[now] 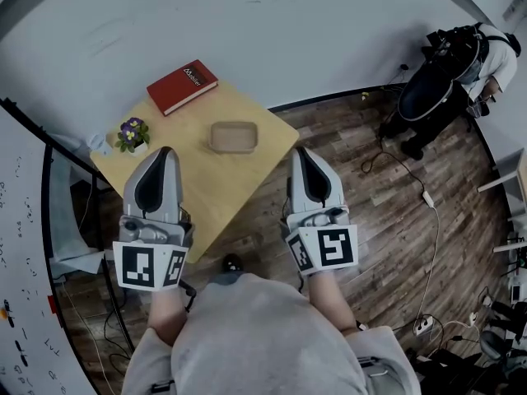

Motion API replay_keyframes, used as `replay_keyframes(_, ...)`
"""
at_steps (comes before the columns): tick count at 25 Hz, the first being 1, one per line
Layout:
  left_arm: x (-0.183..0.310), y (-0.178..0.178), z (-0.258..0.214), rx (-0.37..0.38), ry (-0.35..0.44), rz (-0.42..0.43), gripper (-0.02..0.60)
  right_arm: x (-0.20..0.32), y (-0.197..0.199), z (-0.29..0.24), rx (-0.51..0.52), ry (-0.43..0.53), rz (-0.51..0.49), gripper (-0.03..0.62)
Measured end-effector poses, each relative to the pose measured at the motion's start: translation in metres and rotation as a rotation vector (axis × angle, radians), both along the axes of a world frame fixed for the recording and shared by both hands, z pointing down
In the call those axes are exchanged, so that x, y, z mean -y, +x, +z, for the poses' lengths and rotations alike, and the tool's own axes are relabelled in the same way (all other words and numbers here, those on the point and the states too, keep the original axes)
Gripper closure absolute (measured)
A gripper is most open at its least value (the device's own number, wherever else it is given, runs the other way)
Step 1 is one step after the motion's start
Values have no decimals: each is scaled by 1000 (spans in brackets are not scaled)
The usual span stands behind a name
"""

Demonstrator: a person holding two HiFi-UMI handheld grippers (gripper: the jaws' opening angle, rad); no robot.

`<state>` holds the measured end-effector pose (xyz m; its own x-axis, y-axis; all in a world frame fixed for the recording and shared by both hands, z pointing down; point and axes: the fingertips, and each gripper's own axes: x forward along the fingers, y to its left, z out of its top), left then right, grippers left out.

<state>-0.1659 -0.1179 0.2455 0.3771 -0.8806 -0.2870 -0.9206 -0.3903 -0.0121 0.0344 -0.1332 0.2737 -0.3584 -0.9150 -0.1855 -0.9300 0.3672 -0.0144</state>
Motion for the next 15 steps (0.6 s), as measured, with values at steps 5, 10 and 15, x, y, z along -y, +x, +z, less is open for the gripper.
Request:
replay_keyframes(5, 14, -6, 1, 0, 2, 28, 577, 8, -5, 0, -8, 4, 28, 592)
replay_keyframes(10, 22, -9, 3, -2, 2, 48, 577, 12, -10, 2, -12, 5, 45, 591)
replay_keyframes(15, 36, -11, 9, -4, -21, 60, 577, 20, -10, 6, -7, -8, 62, 592)
